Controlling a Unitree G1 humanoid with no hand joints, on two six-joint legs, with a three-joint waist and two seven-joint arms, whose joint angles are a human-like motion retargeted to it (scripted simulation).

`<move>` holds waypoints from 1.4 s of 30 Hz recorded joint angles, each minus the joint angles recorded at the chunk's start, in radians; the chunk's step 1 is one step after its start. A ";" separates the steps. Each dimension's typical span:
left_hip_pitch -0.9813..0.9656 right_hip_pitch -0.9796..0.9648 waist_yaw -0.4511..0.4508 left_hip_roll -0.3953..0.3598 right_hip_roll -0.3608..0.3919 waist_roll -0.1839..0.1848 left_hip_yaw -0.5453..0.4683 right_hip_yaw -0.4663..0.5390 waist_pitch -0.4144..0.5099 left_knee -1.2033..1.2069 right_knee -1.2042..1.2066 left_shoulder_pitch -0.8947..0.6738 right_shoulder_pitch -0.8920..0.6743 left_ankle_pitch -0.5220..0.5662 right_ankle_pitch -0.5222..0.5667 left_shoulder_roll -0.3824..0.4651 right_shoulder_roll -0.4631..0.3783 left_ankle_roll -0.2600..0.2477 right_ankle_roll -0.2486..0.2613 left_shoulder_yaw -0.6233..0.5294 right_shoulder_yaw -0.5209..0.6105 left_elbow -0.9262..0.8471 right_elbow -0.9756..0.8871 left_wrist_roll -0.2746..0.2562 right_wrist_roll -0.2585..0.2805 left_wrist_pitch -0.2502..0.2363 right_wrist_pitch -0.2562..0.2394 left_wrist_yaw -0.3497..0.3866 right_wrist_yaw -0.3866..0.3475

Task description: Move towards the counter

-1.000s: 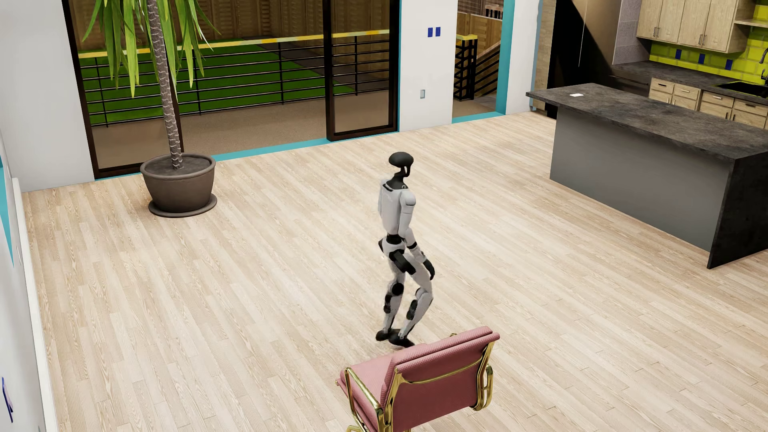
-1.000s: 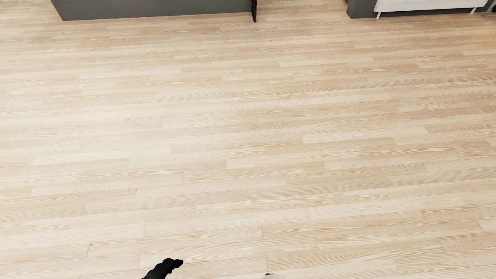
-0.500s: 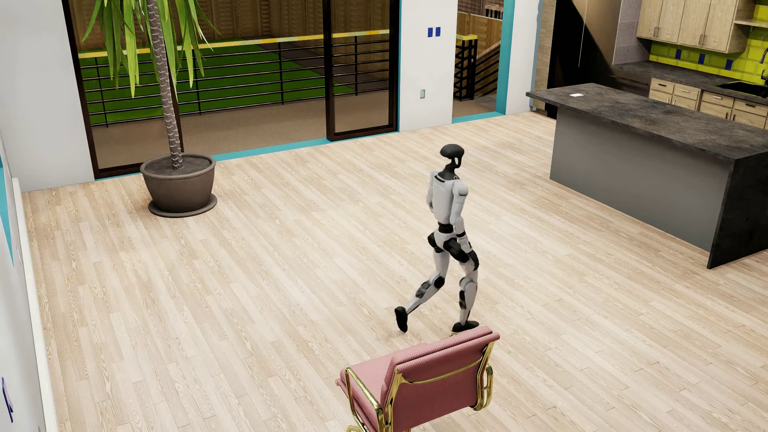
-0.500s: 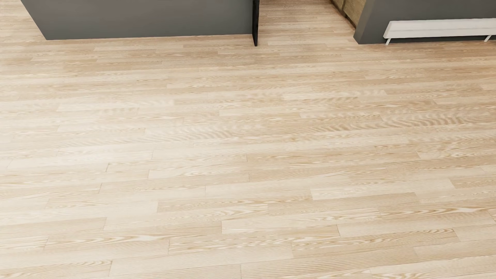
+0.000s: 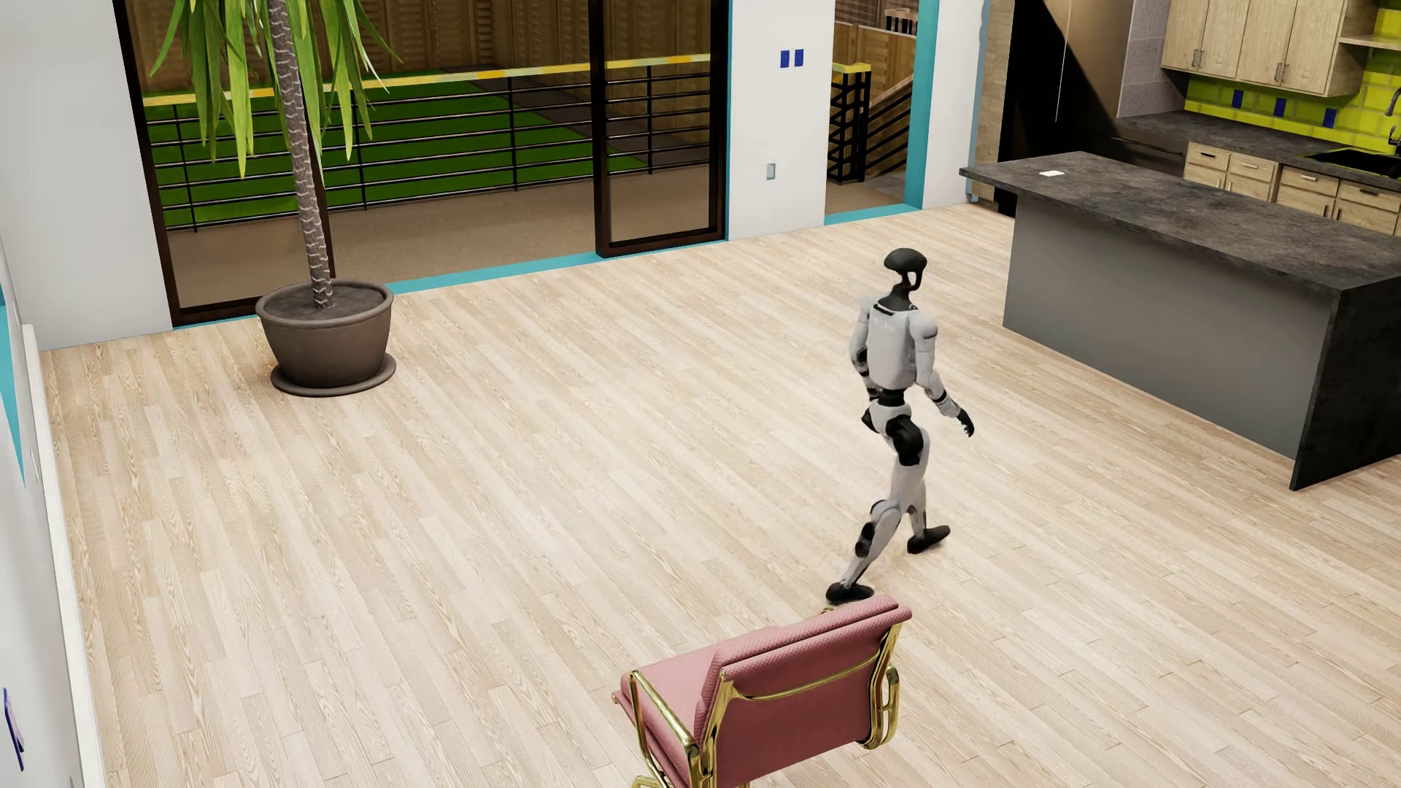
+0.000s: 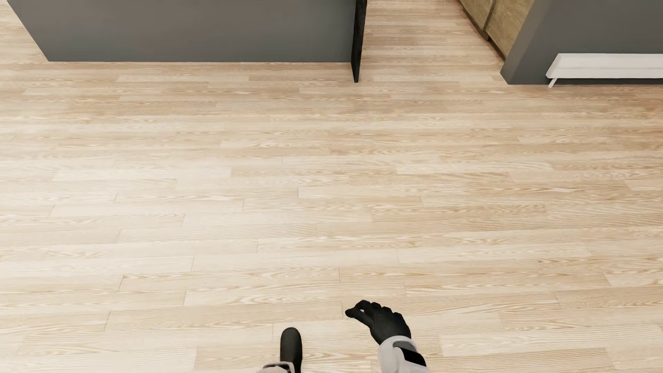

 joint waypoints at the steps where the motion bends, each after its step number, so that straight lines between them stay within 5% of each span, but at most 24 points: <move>1: 0.001 0.031 0.003 -0.019 -0.016 -0.009 0.001 0.005 -0.006 0.061 0.014 0.000 0.019 0.067 0.023 -0.014 0.001 0.035 0.006 0.012 -0.003 0.010 0.020 0.003 0.003 0.004 0.019 0.010 -0.004; 3: 0.022 0.057 0.012 -0.061 -0.059 -0.038 0.016 0.009 -0.014 0.177 0.108 -0.004 0.075 0.061 0.131 -0.042 0.004 0.101 0.043 0.038 -0.028 0.043 0.083 0.008 0.002 0.017 0.078 0.018 -0.018; 5: 0.078 -0.020 0.024 -0.107 -0.121 -0.073 0.062 0.023 -0.014 0.220 0.344 -0.023 0.121 -0.017 0.347 -0.077 -0.013 0.152 0.171 0.070 -0.030 0.071 0.141 0.007 -0.020 0.032 0.117 0.018 0.004; 7: 0.148 -0.190 0.037 -0.138 -0.197 -0.105 0.130 0.030 -0.009 0.225 0.670 -0.015 0.125 -0.084 0.565 -0.098 -0.072 0.179 0.304 0.092 0.033 0.095 0.177 0.004 -0.085 -0.012 0.098 0.043 0.038; 9: 0.234 -0.372 0.040 -0.168 -0.251 -0.133 0.179 0.030 0.000 0.207 0.893 -0.042 0.135 -0.141 0.536 -0.100 -0.127 0.188 0.277 0.080 0.029 0.109 0.137 0.026 -0.079 -0.042 0.064 0.048 0.046; 11: 0.322 -0.519 0.026 -0.201 -0.255 -0.151 0.190 0.032 0.009 0.190 0.943 -0.095 0.179 -0.196 0.424 -0.094 -0.164 0.189 0.236 0.054 -0.053 0.127 0.036 0.057 -0.008 -0.052 0.054 0.043 0.033; 15: 0.481 -0.702 -0.027 -0.250 -0.241 -0.166 0.154 0.036 0.017 0.148 0.587 -0.179 0.272 -0.285 0.213 -0.075 -0.165 0.195 0.150 0.020 -0.203 0.087 -0.150 0.077 0.109 -0.095 0.061 0.050 -0.018; 18: 0.606 -0.696 -0.064 -0.273 -0.258 -0.168 0.110 -0.020 0.013 0.068 0.065 -0.214 0.302 -0.303 0.270 -0.055 -0.141 0.193 0.114 -0.008 -0.190 0.040 -0.177 0.048 0.083 -0.110 0.067 0.067 -0.043; 20: 0.680 -0.670 -0.081 -0.282 -0.249 -0.166 0.077 -0.044 0.008 0.048 -0.157 -0.227 0.324 -0.310 0.283 -0.051 -0.131 0.187 0.142 -0.026 -0.182 0.027 -0.157 0.035 0.048 -0.111 0.064 0.085 -0.063; 24: 0.786 -0.641 -0.103 -0.240 -0.205 -0.134 0.019 -0.048 -0.007 0.135 0.000 -0.175 0.371 -0.226 0.445 -0.056 -0.066 0.156 0.040 -0.018 -0.213 0.038 -0.052 0.012 0.023 -0.085 0.075 0.119 -0.089; 26: 0.746 -0.597 -0.104 -0.183 -0.168 -0.098 0.001 -0.080 -0.012 0.324 0.057 -0.116 0.375 -0.038 0.403 -0.061 -0.040 0.053 0.020 0.008 -0.210 0.067 0.023 -0.024 0.006 -0.060 0.076 0.101 -0.082; 29: 0.509 -0.509 -0.105 -0.042 -0.112 -0.049 0.019 -0.138 -0.004 0.780 0.080 -0.071 0.328 0.301 0.303 0.043 -0.025 -0.108 -0.005 -0.121 -0.173 0.066 0.093 0.053 -0.047 -0.115 0.050 -0.001 -0.071; 30: 0.421 -0.481 -0.100 -0.002 -0.091 -0.034 0.019 -0.147 0.001 0.883 0.087 -0.054 0.300 0.305 0.271 0.068 -0.023 -0.110 -0.009 -0.132 -0.158 0.040 0.100 0.059 -0.059 -0.125 0.041 -0.010 -0.072; 32: 0.269 -0.421 -0.086 0.045 -0.051 -0.013 0.023 -0.145 0.013 0.970 0.101 -0.002 0.235 0.116 0.210 0.070 -0.026 -0.058 -0.018 -0.064 -0.129 -0.012 0.110 -0.007 -0.083 -0.099 0.022 0.019 -0.073; 35: 0.127 -0.318 -0.054 0.089 -0.010 0.001 0.050 -0.101 0.023 0.768 0.106 0.054 0.131 -0.103 0.129 0.019 -0.008 0.016 -0.027 0.043 -0.131 -0.063 0.084 -0.089 -0.067 -0.025 -0.003 0.084 -0.080; 38: 0.073 -0.220 -0.029 0.099 0.007 0.003 0.114 -0.050 0.021 0.347 0.073 0.057 0.062 -0.115 0.080 0.011 -0.013 0.060 -0.030 0.030 -0.100 -0.047 0.012 -0.066 -0.048 -0.016 -0.045 0.056 -0.091; 42: 0.082 -0.085 -0.018 0.046 0.013 -0.004 0.114 0.002 0.010 -0.088 0.018 0.052 0.022 -0.076 0.041 0.001 -0.004 -0.070 -0.026 0.031 -0.054 -0.028 -0.043 -0.013 -0.015 -0.023 -0.064 0.014 -0.097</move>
